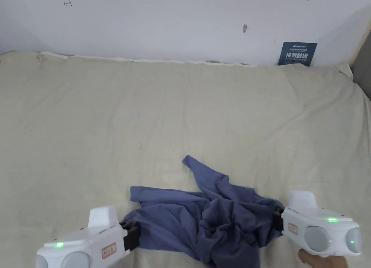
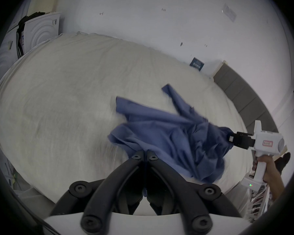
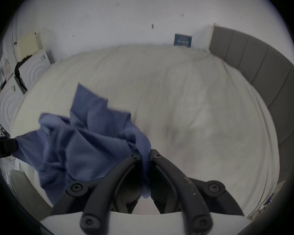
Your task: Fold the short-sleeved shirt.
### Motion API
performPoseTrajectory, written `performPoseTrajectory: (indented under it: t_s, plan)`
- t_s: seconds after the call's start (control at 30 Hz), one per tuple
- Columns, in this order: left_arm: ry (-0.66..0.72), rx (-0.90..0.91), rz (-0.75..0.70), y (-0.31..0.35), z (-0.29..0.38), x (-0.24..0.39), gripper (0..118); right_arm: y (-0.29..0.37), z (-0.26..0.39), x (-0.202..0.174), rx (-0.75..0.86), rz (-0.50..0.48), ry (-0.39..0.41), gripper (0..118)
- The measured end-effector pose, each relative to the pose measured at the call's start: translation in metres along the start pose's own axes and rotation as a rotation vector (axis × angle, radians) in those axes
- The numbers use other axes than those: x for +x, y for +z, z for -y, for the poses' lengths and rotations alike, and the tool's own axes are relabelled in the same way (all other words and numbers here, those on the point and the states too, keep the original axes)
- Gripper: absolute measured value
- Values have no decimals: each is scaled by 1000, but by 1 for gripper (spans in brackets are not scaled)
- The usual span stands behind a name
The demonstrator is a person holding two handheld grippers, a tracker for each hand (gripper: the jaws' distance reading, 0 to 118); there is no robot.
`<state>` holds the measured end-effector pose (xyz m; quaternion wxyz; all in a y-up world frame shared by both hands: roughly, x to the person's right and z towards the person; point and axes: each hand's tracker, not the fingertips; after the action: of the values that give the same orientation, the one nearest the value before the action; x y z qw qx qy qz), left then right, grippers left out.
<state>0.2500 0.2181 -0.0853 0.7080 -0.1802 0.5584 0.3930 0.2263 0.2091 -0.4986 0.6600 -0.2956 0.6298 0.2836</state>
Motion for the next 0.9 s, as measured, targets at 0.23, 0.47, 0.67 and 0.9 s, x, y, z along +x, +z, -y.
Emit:
performPoseTrajectory:
  t_s: [0.23, 0.47, 0.67, 0.9]
  plan:
    - [-68, 212, -5, 34, -111, 14, 2, 75, -88, 38, 268, 6, 24, 10]
    - [-237, 423, -141, 77, -246, 46, 2, 145, -191, 48, 491, 70, 72, 10]
    - [-246, 553, -231, 106, -343, 73, 2, 171, -269, 61, 613, 143, 91, 10]
    - [-192, 643, -292, 101, -420, 81, 2, 163, -327, 76, 653, 122, 33, 10]
